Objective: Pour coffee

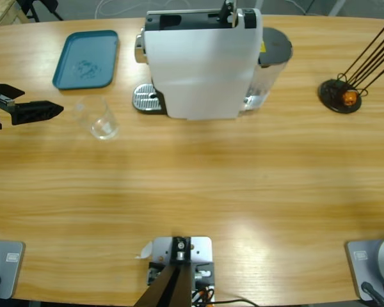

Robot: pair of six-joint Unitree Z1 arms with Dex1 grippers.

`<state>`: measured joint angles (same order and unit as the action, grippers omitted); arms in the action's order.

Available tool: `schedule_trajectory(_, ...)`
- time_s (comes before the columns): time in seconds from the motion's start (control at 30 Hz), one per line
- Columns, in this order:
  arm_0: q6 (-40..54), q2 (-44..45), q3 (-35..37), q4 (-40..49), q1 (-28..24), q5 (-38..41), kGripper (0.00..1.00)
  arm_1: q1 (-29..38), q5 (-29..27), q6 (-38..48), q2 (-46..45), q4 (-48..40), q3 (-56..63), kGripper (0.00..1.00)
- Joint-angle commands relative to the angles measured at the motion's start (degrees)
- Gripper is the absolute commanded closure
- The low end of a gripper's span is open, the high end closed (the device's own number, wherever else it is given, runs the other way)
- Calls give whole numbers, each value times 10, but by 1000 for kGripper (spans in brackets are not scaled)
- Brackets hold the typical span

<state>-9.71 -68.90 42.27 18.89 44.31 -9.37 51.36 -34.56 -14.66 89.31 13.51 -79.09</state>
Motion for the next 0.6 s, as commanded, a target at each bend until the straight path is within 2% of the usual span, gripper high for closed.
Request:
schedule_trajectory(0.03, -1, -15, -20, -6, 6, 9, 0, 56, -24, 7, 64, -9, 0, 1000)
schedule_trajectory(0.4, -1, -15, -20, -6, 5, 10, 0, 62, -12, -20, 141, -12, -79, 1000)
schedule_trajectory(0.6, -1, -15, -20, -6, 5, 10, 0, 82, -6, -18, 171, -11, -82, 1000)
